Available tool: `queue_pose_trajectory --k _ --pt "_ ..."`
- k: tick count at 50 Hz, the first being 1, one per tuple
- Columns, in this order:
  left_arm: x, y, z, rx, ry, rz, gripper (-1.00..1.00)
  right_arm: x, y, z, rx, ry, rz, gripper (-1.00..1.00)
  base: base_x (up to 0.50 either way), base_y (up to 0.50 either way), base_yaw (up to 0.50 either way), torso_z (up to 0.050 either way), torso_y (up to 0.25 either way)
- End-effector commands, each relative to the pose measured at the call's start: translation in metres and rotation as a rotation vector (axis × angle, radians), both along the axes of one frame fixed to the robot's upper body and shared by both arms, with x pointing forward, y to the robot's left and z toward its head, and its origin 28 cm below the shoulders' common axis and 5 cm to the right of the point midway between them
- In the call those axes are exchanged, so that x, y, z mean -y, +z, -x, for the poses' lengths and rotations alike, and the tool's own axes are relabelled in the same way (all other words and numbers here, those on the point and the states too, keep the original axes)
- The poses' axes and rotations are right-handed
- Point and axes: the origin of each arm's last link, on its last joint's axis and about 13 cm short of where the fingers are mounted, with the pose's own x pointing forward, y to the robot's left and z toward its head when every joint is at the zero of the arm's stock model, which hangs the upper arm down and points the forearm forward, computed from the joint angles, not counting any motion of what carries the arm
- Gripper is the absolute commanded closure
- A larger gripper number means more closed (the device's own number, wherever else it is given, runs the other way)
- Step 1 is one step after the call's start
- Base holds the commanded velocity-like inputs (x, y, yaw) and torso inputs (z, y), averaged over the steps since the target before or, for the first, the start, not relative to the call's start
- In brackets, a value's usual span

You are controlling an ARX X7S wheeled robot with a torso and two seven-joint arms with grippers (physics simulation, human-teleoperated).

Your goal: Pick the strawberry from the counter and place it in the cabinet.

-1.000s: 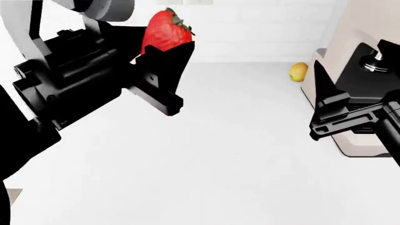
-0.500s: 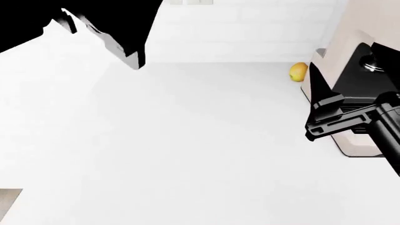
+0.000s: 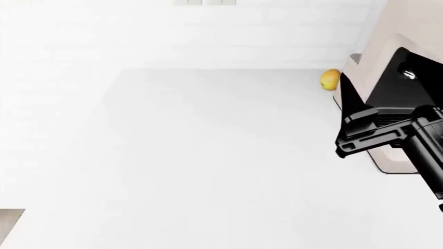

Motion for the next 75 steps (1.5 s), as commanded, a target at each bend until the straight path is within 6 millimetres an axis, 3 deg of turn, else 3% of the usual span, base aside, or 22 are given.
queue_pose_trajectory --k 1,8,32,49,52,56,75 --pt "-0.003 0.029 -0.001 0.024 0.010 0.018 1.00 0.000 -0.002 -0.001 -0.004 0.002 -0.003 -1.00 0.00 0.00 0.00 0.000 0.000" --pt "0.000 0.047 0.003 0.047 0.015 0.009 1.00 -0.002 -0.002 -0.002 -0.004 0.007 -0.004 -1.00 0.00 0.00 0.00 0.000 0.000" --pt "-0.002 0.073 0.006 0.114 0.051 0.027 1.00 -0.002 -0.003 -0.002 -0.004 0.014 -0.012 -1.00 0.00 0.00 0.00 0.000 0.000" --pt "-0.024 0.098 -0.022 0.137 0.145 0.089 1.00 -0.003 -0.009 -0.002 -0.017 0.016 -0.021 -1.00 0.00 0.00 0.00 0.000 0.000" --pt "-0.023 0.105 -0.027 0.121 0.047 0.055 1.00 -0.003 -0.010 -0.002 -0.021 0.016 -0.022 -1.00 0.00 0.00 0.00 0.000 0.000" --pt "-0.042 0.108 -0.034 0.137 0.236 0.140 1.00 -0.003 -0.011 -0.002 -0.024 0.016 -0.022 -1.00 0.00 0.00 0.00 0.000 0.000" --pt "-0.066 0.109 -0.074 0.097 0.372 0.197 1.00 -0.004 -0.012 0.001 -0.025 0.015 -0.017 -1.00 0.00 0.00 0.00 0.000 0.000"
